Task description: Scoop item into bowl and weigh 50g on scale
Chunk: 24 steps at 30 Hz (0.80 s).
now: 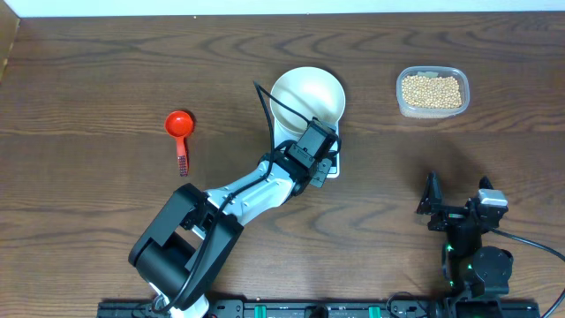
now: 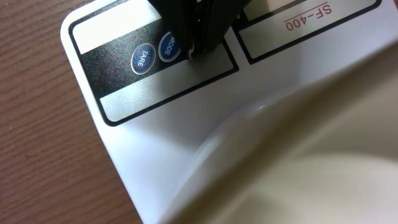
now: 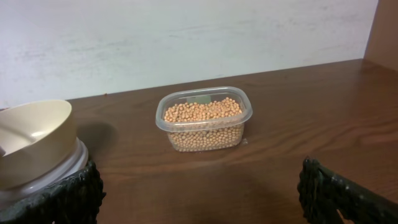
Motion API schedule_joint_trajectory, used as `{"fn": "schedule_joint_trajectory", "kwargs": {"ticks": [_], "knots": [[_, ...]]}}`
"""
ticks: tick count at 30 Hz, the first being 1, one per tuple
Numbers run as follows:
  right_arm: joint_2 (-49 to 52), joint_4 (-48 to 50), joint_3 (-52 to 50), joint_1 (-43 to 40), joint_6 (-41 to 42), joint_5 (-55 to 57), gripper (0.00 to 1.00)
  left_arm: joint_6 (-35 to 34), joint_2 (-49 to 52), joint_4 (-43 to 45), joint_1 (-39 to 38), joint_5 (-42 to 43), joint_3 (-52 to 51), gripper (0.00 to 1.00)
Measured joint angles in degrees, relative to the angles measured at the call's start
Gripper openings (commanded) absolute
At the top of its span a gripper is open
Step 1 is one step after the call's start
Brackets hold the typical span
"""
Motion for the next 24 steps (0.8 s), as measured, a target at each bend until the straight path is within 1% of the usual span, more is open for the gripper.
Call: {"fn": "schedule_joint_trajectory", "kwargs": {"ticks": [24], "knots": [[0.0, 0.0, 0.0, 0.0, 0.0, 0.0, 0.99, -1.09, 0.76, 0.35, -0.5, -1.99, 0.48, 0.07]]}}
